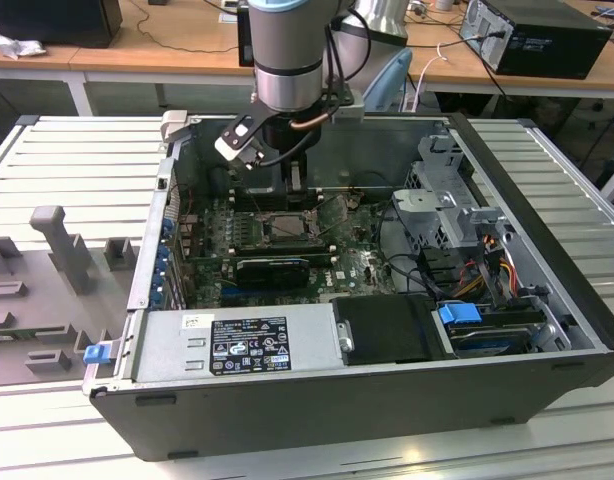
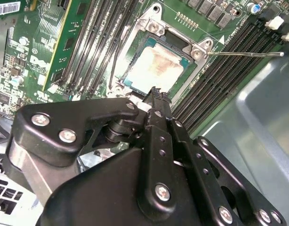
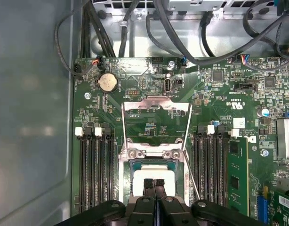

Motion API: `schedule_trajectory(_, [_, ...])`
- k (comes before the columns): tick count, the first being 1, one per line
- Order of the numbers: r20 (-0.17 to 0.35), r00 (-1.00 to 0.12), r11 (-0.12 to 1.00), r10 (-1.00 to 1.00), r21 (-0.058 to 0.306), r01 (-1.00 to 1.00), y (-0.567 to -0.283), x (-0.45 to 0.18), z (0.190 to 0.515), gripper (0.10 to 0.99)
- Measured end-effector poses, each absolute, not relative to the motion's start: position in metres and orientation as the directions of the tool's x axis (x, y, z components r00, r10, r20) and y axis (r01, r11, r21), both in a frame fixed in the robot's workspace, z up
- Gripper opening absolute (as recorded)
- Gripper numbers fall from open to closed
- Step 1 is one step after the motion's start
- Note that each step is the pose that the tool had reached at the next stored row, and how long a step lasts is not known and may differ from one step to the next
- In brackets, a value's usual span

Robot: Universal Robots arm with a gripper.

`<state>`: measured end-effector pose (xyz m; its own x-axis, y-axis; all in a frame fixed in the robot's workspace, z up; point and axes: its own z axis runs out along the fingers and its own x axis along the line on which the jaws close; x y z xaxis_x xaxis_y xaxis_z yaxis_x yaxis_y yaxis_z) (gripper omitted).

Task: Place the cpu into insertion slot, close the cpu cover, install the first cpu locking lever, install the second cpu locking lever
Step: 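Close the cpu cover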

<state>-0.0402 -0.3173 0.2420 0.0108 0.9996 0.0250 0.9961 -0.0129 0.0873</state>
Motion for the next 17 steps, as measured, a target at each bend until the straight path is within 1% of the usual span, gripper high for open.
schedule_trajectory(5, [0.025,0.011,-0.013,1.000,0.087,0.996,-0.317,-0.039,0.246,0.106])
schedule_trajectory(17, [0.025,0.011,-0.013,1.000,0.087,0.996,-0.317,-0.039,0.271,0.106])
